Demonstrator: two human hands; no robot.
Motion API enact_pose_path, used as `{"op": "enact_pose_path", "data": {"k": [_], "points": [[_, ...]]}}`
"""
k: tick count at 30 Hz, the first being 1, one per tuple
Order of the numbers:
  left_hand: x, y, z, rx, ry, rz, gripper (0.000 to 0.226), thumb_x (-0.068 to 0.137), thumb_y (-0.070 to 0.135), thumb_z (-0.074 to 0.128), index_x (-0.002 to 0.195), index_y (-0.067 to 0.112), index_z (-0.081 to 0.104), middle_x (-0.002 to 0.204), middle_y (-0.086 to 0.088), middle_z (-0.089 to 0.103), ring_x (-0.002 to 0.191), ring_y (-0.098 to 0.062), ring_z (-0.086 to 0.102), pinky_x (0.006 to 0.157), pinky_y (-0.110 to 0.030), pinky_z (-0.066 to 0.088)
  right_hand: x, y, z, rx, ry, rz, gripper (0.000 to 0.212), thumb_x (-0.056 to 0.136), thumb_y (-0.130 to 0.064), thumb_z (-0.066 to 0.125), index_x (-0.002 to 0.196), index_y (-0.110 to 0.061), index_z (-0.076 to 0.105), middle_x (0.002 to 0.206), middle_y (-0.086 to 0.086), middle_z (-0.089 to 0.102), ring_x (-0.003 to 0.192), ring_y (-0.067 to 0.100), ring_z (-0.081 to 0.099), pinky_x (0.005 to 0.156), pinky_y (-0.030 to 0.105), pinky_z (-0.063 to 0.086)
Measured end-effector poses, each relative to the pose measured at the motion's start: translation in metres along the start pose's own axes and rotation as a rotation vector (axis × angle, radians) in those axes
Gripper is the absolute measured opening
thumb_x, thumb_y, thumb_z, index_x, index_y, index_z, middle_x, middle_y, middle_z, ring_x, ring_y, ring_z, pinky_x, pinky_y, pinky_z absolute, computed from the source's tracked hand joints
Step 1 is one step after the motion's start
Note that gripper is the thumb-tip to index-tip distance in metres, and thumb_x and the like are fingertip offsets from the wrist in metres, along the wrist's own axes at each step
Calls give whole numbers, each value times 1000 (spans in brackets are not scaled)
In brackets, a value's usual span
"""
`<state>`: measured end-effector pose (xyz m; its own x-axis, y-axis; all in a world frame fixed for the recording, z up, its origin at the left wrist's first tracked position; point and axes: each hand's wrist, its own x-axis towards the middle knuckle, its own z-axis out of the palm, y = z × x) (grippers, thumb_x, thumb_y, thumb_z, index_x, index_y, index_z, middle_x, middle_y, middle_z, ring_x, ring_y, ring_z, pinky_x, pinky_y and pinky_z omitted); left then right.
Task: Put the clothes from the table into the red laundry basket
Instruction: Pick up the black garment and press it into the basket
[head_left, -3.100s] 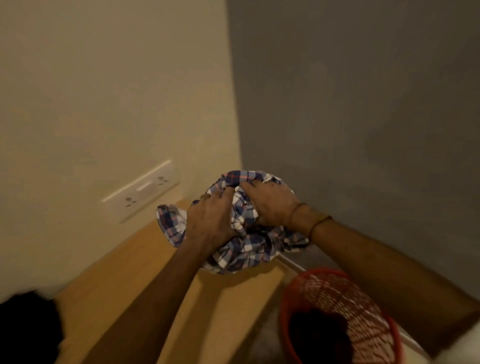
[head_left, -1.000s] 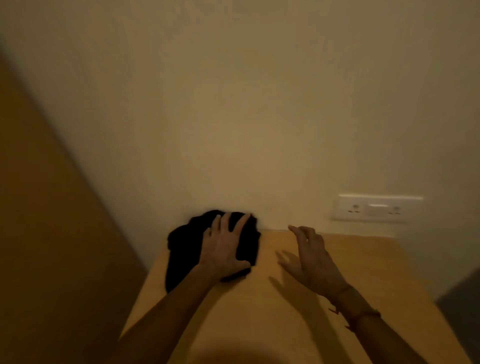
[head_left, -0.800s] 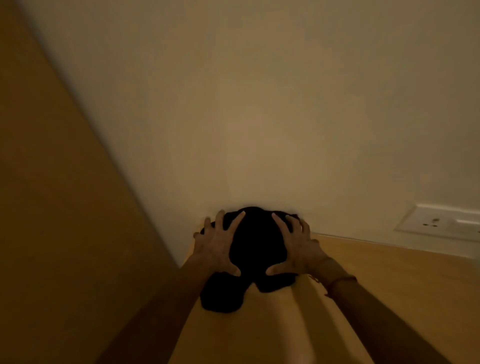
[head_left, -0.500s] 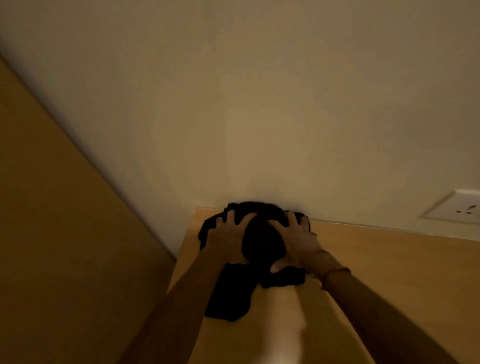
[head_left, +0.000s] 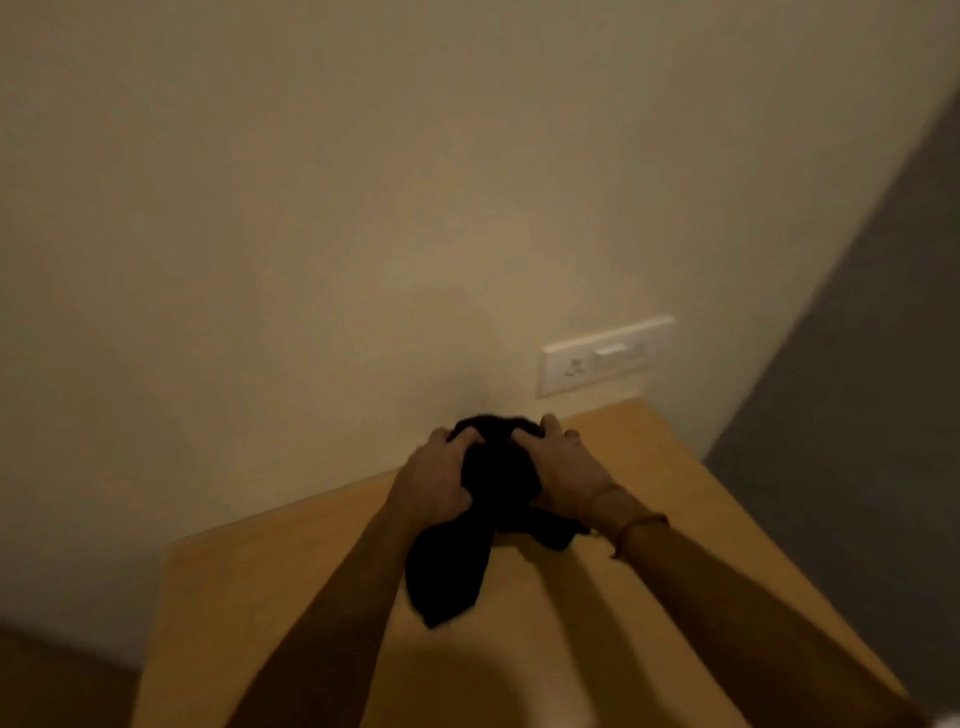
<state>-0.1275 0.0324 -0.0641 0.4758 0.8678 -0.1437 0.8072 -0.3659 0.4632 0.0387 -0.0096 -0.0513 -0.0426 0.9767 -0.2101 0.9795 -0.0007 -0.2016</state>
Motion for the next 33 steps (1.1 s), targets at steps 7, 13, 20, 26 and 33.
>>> {"op": "enact_pose_path", "data": {"k": [7, 13, 20, 26, 33], "points": [[24, 225, 67, 30, -75, 397, 49, 74, 16, 65, 117, 21, 42, 106, -15, 44, 90, -38, 52, 74, -39, 47, -157, 185, -56, 56, 141, 323, 63, 78, -31, 70, 130, -23, 36, 126, 20, 36, 108, 45, 47, 96, 53, 45], [-6, 409, 179, 135, -223, 736, 44, 76, 18, 65, 113, 21, 42, 107, -16, 47, 90, -36, 52, 80, -48, 52, -330, 316, -30, 220, 204, 673, 64, 77, -34, 71, 130, -22, 37, 127, 21, 38, 113, 45, 45, 98, 52, 43], [-35, 490, 301, 229, -439, 890, 44, 78, 12, 62, 117, 18, 42, 116, -19, 44, 95, -40, 53, 79, -51, 51, -428, 384, 50, 335, 193, 937, 66, 83, -26, 67, 138, -25, 30, 146, 21, 19, 128, 47, 29, 101, 55, 41], [-30, 491, 414, 319, -610, 867, 50, 82, 9, 54, 130, 14, 40, 132, -20, 40, 109, -41, 49, 88, -47, 44, -437, 409, 158, 384, 230, 1119, 55, 91, -17, 55, 139, -25, 29, 145, 19, 23, 126, 45, 33, 99, 51, 46], [-4, 394, 600, 386, -634, 862, 59, 79, 14, 61, 131, 25, 36, 137, -13, 38, 114, -32, 50, 79, -39, 47, -396, 446, 351, 475, 90, 1217, 53, 95, -18, 47, 142, -26, 25, 153, 19, 16, 136, 44, 24, 103, 53, 43]]}}
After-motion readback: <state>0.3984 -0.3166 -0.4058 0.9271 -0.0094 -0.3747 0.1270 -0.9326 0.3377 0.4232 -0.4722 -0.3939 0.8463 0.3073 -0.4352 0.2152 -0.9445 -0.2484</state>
